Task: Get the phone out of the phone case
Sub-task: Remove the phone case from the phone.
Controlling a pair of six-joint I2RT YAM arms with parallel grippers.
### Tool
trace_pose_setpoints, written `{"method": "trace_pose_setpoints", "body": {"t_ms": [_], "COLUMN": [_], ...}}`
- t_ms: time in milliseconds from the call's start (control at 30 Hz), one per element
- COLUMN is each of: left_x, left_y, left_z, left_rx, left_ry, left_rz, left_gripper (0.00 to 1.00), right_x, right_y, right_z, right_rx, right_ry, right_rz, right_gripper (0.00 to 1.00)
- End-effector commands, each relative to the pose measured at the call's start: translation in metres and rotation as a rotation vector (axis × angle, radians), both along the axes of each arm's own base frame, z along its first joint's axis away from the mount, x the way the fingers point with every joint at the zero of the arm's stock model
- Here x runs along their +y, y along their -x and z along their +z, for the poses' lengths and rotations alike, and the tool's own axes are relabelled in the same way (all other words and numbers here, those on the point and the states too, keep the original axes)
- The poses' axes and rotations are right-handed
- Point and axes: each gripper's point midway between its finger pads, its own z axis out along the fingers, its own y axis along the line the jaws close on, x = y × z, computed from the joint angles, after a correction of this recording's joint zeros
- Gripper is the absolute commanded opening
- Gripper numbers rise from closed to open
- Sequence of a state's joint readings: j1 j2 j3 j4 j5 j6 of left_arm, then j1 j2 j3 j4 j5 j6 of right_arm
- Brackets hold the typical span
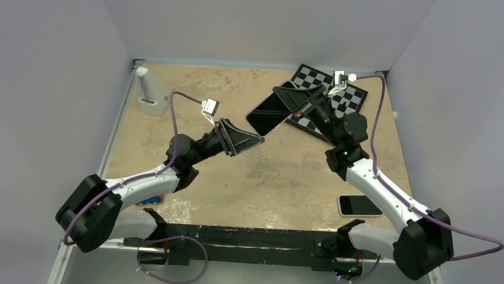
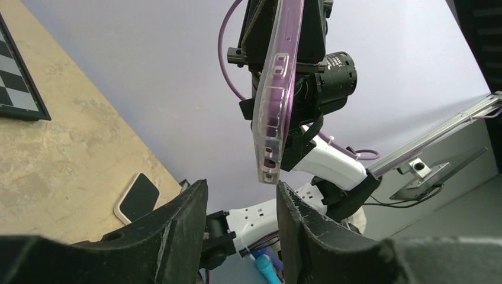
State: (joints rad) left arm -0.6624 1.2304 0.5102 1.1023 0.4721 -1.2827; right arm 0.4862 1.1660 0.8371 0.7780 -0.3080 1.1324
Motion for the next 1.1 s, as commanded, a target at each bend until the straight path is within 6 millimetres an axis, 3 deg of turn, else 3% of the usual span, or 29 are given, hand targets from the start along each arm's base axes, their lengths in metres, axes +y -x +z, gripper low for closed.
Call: {"method": "trace_pose_setpoints", "body": {"t_ms": [0, 200, 400, 833, 1000, 1067], "left_x": [0.001, -0.001, -0.004, -0.002, -0.001, -0.001], "left_y": [0.01, 0.005, 0.006, 0.015, 0.018, 0.019], "left_z": [0.047, 0.05, 0.053, 0.051, 0.051, 0.05], "left_rx": [-0.093, -0.077, -0.081, -0.104, -0.125, -0.134], "left_ry": [0.113, 0.132, 0.142, 0.148, 0.148, 0.139], "left_rz": [-0.048, -0.049, -0.078, -0.108, -0.108, -0.11], "left_gripper": [0.5, 0.48, 0.3, 0.35, 0.2, 0.19], "right_x": [-0.005, -0.002, -0.001, -0.003, -0.002, -0.001], "right_y": [0.013, 0.015, 0.015, 0.008, 0.006, 0.004], "right_z": [0.038, 0.039, 0.042, 0.041, 0.04, 0.037], "right_rx": [-0.133, -0.145, -0.158, -0.134, -0.11, -0.086], "right_ry": [-0.049, -0.038, -0.033, -0.04, -0.046, -0.045], "right_rz": [-0.001, 0.01, 0.011, -0.014, -0.007, -0.005], "right_gripper": [0.0, 0.0, 0.0, 0.0, 0.0, 0.0]}}
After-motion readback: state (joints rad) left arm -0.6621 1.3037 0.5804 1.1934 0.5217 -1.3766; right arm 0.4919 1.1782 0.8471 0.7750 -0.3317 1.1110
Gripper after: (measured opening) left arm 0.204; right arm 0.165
